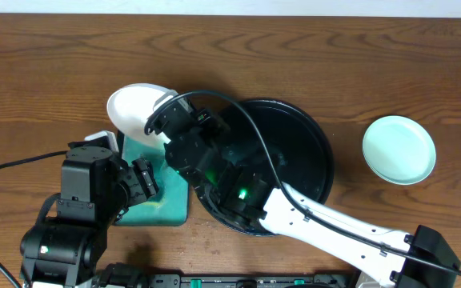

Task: Clean dirty plates on tray and stack at the side
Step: 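Lift the plate with the right gripper and dip it over the water tray, then carry the plate right and stack it on the plate pile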

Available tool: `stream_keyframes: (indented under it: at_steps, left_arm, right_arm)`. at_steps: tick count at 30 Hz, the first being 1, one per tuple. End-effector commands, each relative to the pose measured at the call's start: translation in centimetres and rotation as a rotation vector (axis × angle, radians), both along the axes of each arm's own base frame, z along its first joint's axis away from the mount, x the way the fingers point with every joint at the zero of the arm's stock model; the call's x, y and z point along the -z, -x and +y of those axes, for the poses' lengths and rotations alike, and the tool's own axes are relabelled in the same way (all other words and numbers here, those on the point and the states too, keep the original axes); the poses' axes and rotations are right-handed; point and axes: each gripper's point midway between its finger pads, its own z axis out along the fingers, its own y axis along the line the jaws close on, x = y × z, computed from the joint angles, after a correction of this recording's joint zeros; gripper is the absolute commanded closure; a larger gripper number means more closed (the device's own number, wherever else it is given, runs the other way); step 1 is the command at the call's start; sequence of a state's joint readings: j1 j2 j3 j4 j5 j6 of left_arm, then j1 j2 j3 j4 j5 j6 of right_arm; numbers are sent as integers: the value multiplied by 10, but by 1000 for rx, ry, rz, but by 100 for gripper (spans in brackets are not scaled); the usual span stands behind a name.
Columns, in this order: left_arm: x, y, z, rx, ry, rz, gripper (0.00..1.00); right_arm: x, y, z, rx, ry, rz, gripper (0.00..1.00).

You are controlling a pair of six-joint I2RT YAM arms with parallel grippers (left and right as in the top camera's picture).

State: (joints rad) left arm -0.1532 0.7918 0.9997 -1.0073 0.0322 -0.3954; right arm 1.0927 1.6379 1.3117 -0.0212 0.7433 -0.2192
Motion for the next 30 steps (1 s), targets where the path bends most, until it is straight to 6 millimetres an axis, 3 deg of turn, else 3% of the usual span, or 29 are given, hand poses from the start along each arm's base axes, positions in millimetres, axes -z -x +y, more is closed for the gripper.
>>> stream_keyframes:
  at_steps: [1, 24, 27, 30]
  left_arm:
    - [-7, -1, -1, 4, 8, -15, 19]
    - [-7, -1, -1, 4, 8, -15, 19]
    - [-7, -1, -1, 4, 8, -15, 19]
    - [-7, -1, -1, 4, 8, -15, 19]
  right_arm:
    - [-18, 4, -8, 55, 59, -79, 99]
    - [-22, 4, -7, 82, 14, -90, 99]
    - [17, -13, -8, 97, -120, 69, 99]
    - [67, -16, -1, 60, -252, 328, 99]
